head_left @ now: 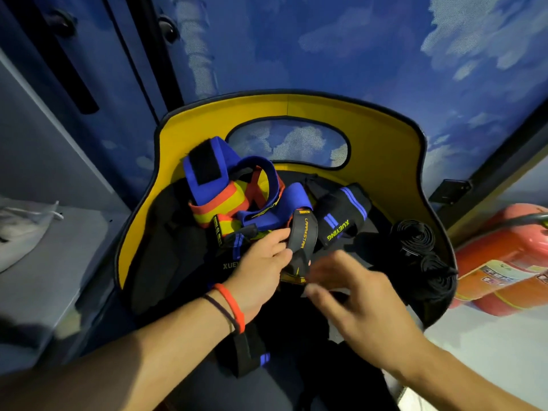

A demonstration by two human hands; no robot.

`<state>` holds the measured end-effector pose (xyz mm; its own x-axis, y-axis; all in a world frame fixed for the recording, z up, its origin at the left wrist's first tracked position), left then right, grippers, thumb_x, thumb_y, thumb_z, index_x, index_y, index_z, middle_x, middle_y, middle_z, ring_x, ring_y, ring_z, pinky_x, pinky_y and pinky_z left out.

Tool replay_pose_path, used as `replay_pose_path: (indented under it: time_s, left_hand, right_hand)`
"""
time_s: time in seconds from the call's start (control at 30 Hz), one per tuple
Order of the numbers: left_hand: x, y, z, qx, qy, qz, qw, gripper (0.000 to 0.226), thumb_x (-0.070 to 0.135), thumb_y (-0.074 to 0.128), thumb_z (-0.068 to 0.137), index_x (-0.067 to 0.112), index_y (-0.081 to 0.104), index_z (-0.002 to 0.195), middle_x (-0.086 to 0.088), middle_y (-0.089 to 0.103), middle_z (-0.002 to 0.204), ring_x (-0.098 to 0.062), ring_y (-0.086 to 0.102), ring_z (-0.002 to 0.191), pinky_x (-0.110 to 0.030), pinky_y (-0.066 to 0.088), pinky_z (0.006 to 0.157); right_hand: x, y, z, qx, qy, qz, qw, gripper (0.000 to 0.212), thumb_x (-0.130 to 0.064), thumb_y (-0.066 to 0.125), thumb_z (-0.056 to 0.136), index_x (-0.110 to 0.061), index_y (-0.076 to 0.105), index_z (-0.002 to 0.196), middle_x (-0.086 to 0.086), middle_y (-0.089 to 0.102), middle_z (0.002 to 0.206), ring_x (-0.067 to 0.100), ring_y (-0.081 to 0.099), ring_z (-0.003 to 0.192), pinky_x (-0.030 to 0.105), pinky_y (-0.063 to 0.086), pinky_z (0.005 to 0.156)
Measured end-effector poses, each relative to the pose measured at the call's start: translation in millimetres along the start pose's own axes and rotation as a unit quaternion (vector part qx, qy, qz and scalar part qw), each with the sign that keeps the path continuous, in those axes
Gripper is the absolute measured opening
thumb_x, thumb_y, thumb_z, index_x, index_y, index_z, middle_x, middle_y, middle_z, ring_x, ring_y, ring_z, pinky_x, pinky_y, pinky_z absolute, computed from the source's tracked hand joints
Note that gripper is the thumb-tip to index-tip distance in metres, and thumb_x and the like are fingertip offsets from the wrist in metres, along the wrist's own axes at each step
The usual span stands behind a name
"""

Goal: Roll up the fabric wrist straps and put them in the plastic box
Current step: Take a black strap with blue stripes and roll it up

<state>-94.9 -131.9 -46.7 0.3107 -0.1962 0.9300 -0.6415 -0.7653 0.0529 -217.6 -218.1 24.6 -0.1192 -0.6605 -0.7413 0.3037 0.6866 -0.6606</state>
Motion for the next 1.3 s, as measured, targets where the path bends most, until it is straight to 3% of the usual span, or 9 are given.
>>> replay_pose_path:
  time_s: [0.1,0.3,0.37,0.5,0.67,0.87,1.0,1.13,1.3]
  left_hand:
    - [0,1,-1,-0.004,0.006,-0.013,1.0,0.041,-0.006,0.04,0.102,0.016,0.058,0.133,-0.009,0.069,0.126,-0.02,0.065,0.119,-0.036,0.048,0.107]
    - [2,8,-2,-0.035,0.017,-0.059,0.998,0.038,-0.005,0.041,0.102,0.017,0.061,0.126,-0.003,0.076,0.112,-0.018,0.071,0.106,-0.03,0.057,0.091]
    - [0,11,-4,-0.05,0.012,-0.044,0.998,0.038,-0.007,0.041,0.102,0.019,0.062,0.119,0.004,0.079,0.097,-0.011,0.074,0.094,-0.022,0.058,0.079]
    - [-2,16,-8,-0.068,0.012,-0.02,0.997,0.038,-0.008,0.041,0.101,0.015,0.061,0.123,-0.003,0.078,0.102,-0.019,0.073,0.1,-0.029,0.056,0.09]
    - [5,5,-1,-0.043,0.015,-0.063,0.997,0.038,-0.005,0.04,0.103,0.014,0.058,0.129,-0.012,0.075,0.113,-0.03,0.07,0.109,-0.043,0.054,0.097]
    - [28,-19,14,0.012,0.068,-0.09,0.994,0.038,-0.01,0.041,0.1,0.012,0.059,0.125,0.001,0.078,0.098,-0.01,0.073,0.097,-0.023,0.056,0.082]
    - [49,-42,25,0.068,0.09,-0.118,0.987,0.037,-0.009,0.043,0.101,0.011,0.054,0.13,0.002,0.074,0.102,-0.008,0.074,0.089,-0.023,0.058,0.075]
    - [51,-43,27,0.054,0.071,-0.083,0.993,0.042,-0.004,0.047,0.101,0.006,0.051,0.141,-0.014,0.066,0.126,-0.019,0.071,0.103,-0.031,0.059,0.084]
    - [78,-81,20,0.065,0.067,0.0,0.996,0.031,-0.003,0.057,0.096,0.01,0.063,0.123,-0.005,0.073,0.111,-0.016,0.069,0.1,-0.025,0.054,0.083]
  right_hand:
    - [24,-25,12,0.075,0.113,0.087,0.987,0.01,-0.029,0.073,0.091,-0.027,0.064,0.094,-0.013,0.074,0.087,0.007,0.073,0.073,0.022,0.05,0.063]
    - [63,-4,27,0.029,0.28,0.244,0.928,0.025,-0.029,0.074,0.092,-0.02,0.068,0.115,-0.001,0.075,0.095,0.017,0.072,0.066,0.024,0.047,0.05]
    - [63,2,36,0.036,0.287,0.306,0.907,0.028,-0.027,0.071,0.094,-0.02,0.067,0.121,-0.002,0.076,0.095,0.013,0.07,0.067,0.023,0.049,0.054]
    - [67,0,69,0.053,0.285,0.397,0.871,0.028,-0.027,0.058,0.102,-0.022,0.067,0.128,-0.005,0.074,0.118,0.009,0.069,0.105,0.027,0.054,0.083]
    - [73,-9,92,0.114,0.289,0.387,0.868,0.022,-0.025,0.056,0.103,-0.023,0.07,0.119,-0.013,0.069,0.11,0.007,0.063,0.108,0.029,0.049,0.093]
    - [45,23,88,0.013,0.274,0.38,0.883,0.031,-0.04,0.059,0.1,-0.013,0.073,0.102,0.006,0.076,0.096,0.019,0.07,0.083,0.027,0.054,0.07]
    - [43,38,80,-0.03,0.257,0.339,0.904,0.024,-0.035,0.074,0.091,-0.011,0.071,0.092,0.004,0.068,0.088,0.02,0.062,0.082,0.035,0.054,0.075]
    - [41,41,84,-0.016,0.218,0.358,0.908,0.017,-0.011,0.079,0.085,-0.016,0.065,0.093,0.002,0.068,0.085,0.011,0.063,0.075,0.019,0.048,0.059]
    - [50,38,91,0.032,0.205,0.348,0.914,0.022,-0.017,0.081,0.084,-0.018,0.067,0.101,0.0,0.07,0.095,0.019,0.062,0.085,0.028,0.045,0.065]
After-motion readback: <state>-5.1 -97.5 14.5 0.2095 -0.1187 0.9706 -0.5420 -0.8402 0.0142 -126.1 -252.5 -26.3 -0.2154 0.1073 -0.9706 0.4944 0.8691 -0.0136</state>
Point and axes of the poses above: each hand's wrist, its own z-axis towards the middle knuckle, its own y-axis out of the palm, x = y × z, the point moved 9 cm from there along z, towards the middle knuckle
